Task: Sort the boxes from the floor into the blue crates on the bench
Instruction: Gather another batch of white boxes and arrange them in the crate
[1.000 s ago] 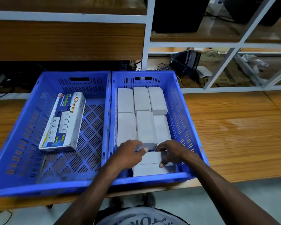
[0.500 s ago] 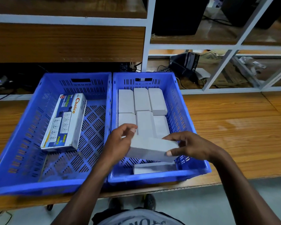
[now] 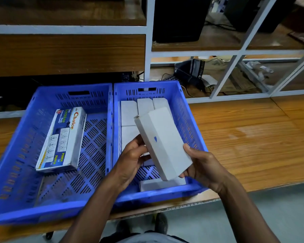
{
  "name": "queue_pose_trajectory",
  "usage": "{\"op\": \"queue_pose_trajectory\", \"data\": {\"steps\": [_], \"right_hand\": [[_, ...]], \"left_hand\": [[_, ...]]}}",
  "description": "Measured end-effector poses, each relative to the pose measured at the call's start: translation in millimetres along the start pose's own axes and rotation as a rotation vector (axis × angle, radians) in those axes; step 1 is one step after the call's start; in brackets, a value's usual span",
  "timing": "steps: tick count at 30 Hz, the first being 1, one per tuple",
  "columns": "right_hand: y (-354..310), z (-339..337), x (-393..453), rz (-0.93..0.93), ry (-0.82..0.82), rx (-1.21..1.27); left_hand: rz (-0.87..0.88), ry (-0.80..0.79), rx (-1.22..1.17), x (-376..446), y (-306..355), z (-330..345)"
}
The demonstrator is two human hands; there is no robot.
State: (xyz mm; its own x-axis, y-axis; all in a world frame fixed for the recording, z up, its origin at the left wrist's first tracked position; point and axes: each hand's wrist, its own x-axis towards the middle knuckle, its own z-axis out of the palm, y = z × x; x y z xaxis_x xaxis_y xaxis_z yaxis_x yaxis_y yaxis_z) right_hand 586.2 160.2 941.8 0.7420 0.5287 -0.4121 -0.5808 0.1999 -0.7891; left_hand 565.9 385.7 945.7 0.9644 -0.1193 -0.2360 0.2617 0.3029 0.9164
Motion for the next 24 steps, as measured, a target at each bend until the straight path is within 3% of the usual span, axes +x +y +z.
{"op": "queue_pose_trajectory", "data": {"steps": [4, 8, 12, 16, 20, 24], "right_hand": [[2, 4, 4, 0.014, 0.003, 0.087], [4, -1, 11, 0.032, 0.013, 0.02], [-1, -5, 9, 0.051, 0.088, -0.114], [-13, -5, 10, 0.064, 0.186, -0.181], [-31, -3, 15, -0.008, 0.262, -0.189], [-38, -5, 22, -0.119, 0.35, 0.017]], "left_hand": [[0.004, -0.016, -0.152, 0, 1, 6], [0.017, 0.053, -0.266, 1, 2, -3], [0.074, 0.108, -0.159, 5, 10, -16], [0.016, 0.099, 0.009, 3, 18, -21], [-0.035, 0.047, -0.018, 1, 12, -26], [-0.076, 0.089, -0.151, -2, 4, -24]]}}
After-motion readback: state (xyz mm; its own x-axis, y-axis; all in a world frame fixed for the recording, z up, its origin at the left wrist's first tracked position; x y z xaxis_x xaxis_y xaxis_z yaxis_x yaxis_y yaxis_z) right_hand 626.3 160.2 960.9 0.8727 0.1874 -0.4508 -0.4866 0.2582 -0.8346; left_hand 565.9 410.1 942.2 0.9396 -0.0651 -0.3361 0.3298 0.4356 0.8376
